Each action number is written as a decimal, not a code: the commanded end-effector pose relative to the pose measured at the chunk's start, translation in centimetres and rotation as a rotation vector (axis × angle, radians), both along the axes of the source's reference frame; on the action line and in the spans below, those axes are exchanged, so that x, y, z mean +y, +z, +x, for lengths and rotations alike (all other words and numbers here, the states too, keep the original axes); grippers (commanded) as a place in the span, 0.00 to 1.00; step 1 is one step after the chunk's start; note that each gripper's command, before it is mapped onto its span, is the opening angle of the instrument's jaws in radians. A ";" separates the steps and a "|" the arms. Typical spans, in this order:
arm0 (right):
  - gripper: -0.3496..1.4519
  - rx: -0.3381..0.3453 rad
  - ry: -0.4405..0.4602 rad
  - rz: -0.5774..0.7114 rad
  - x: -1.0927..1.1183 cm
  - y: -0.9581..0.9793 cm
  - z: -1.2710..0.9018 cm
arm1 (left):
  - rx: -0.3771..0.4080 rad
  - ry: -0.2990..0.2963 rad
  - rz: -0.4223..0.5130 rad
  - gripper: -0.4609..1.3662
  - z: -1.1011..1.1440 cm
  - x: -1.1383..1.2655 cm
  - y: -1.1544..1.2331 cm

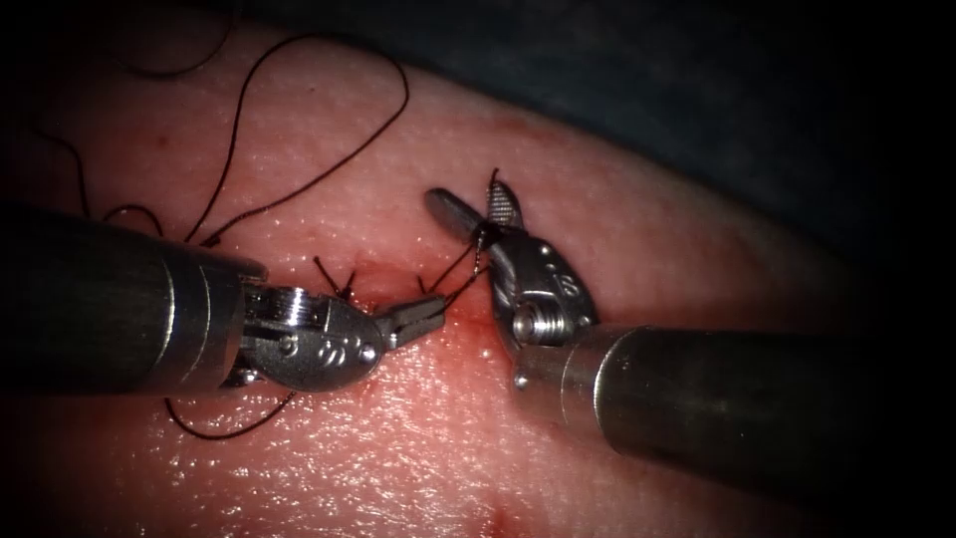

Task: Wound Closure
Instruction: Grasp suture tail using right end-effector

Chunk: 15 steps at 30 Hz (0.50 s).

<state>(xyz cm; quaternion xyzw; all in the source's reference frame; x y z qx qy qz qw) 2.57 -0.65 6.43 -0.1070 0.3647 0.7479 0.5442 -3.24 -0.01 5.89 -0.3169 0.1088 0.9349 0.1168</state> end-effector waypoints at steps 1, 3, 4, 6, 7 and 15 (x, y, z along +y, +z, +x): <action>0.66 -0.007 0.002 -0.001 0.01 0.02 -0.01 | -0.002 0.007 0.006 0.06 0.01 0.00 -0.02; 0.65 -0.017 0.004 -0.004 0.02 0.04 -0.01 | -0.004 0.008 0.007 0.06 0.00 -0.01 -0.02; 0.64 -0.018 0.006 -0.004 0.04 0.05 -0.01 | -0.004 0.009 0.007 0.06 0.00 -0.01 -0.02; 0.60 -0.029 0.009 -0.003 0.06 0.07 -0.02 | -0.005 0.009 0.007 0.06 0.00 -0.01 -0.02; 0.58 -0.033 0.014 -0.003 0.07 0.07 -0.02 | -0.005 0.009 0.007 0.06 0.00 -0.01 -0.02; 0.00 -0.004 0.056 0.015 0.02 0.00 0.01 | -0.007 0.018 0.005 0.06 -0.03 -0.01 -0.02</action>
